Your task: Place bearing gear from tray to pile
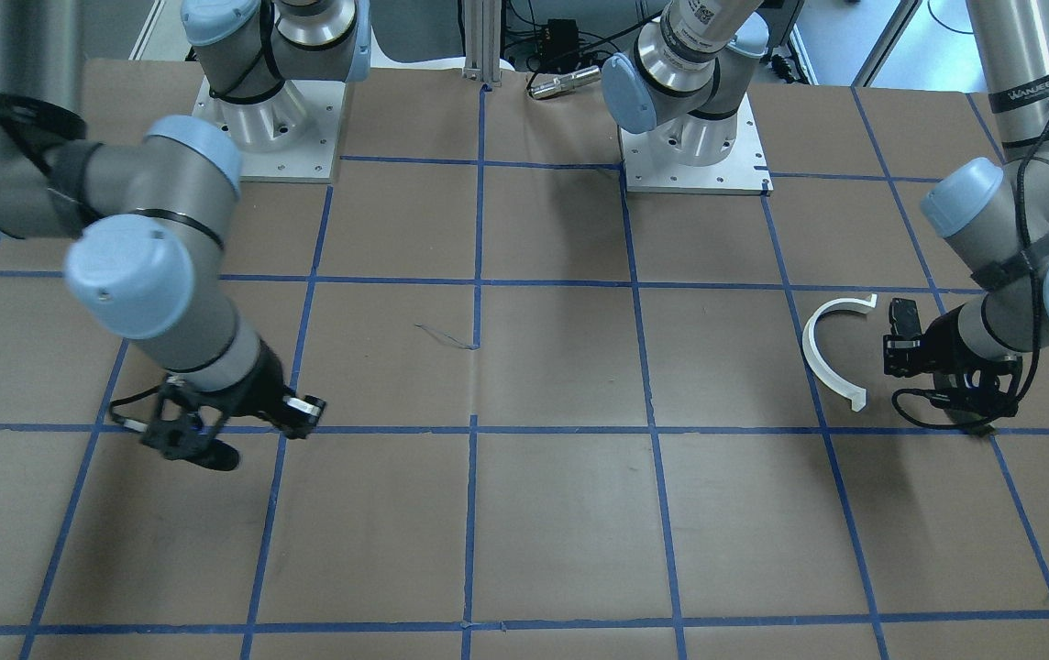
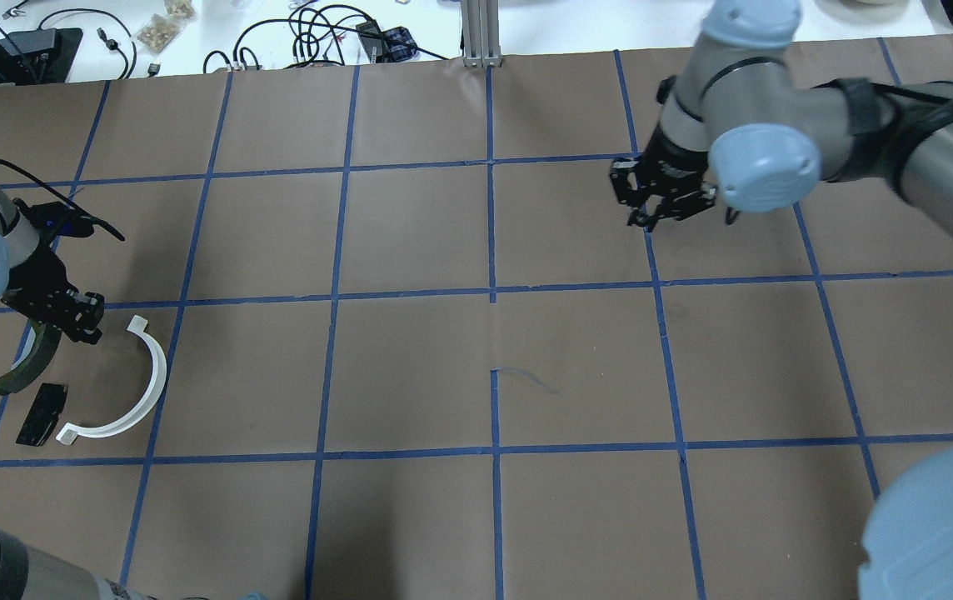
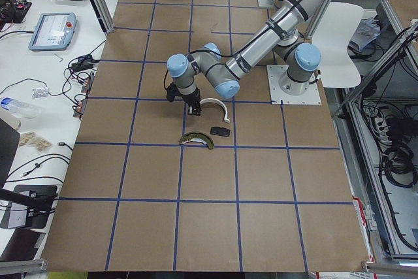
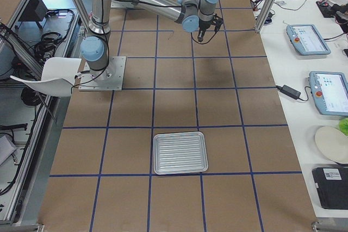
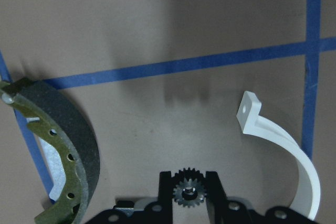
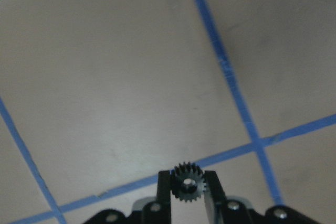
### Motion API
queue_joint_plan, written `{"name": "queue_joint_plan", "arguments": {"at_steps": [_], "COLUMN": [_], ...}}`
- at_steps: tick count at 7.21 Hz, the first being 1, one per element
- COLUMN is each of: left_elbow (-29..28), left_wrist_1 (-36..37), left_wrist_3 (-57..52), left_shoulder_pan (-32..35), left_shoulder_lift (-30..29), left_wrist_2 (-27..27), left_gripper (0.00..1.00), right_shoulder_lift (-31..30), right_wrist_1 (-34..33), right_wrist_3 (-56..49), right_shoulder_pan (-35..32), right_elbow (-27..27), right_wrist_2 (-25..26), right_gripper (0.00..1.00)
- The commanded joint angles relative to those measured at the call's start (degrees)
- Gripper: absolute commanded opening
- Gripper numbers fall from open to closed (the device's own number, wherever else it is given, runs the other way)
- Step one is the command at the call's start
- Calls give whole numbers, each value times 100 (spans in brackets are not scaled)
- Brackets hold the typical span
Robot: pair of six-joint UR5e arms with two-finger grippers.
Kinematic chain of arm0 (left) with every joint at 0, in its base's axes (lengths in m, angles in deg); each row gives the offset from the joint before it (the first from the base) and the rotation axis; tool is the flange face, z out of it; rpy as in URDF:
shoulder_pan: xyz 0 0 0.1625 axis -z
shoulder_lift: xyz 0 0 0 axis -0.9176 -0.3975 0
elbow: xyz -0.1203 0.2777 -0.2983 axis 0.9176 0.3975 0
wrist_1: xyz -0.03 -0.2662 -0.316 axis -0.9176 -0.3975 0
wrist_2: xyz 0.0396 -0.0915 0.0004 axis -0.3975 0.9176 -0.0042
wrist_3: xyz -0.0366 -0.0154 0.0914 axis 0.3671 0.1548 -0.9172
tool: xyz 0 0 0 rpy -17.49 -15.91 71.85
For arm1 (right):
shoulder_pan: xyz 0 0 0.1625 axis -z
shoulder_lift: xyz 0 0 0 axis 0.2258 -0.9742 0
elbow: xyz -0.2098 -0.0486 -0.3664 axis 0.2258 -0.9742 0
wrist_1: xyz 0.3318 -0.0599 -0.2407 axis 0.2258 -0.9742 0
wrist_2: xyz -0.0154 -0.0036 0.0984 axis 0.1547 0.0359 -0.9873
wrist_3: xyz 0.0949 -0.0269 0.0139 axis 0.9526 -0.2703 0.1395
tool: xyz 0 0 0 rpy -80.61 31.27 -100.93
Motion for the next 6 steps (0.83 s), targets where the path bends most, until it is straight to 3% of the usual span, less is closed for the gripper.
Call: {"name": "queue_joint_plan", "arguments": {"at_steps": [1, 2, 3, 4, 5, 6], "left_elbow": [172, 172, 163, 137, 102, 84], "left_wrist_1": [98, 98, 98, 124, 133, 133], "left_wrist_3": [-34, -17, -16, -16, -8, 1], "left_shoulder_pan": [-10, -10, -10, -10, -10, 7], "left_shoulder_lift": [-45, -81, -72, -72, -64, 15], "left_wrist_2": [2, -15, -15, -7, -15, 2], "left_gripper": [0, 13, 63, 87, 93, 100], "right_shoulder_lift": [562, 694, 722, 739, 739, 687], "right_wrist_1": [-1105, -1171, -1180, -1137, -1180, -1171], "right_wrist_3": [2189, 2693, 3046, 3058, 2771, 2324], "right_shoulder_pan": [-1255, -1486, -1540, -1541, -1541, -1497], "right_elbow": [-1, 34, 43, 77, 60, -9], "right_wrist_2": [-95, -330, -593, -596, -500, -586], "right_gripper": [11, 11, 13, 22, 99, 100]}}
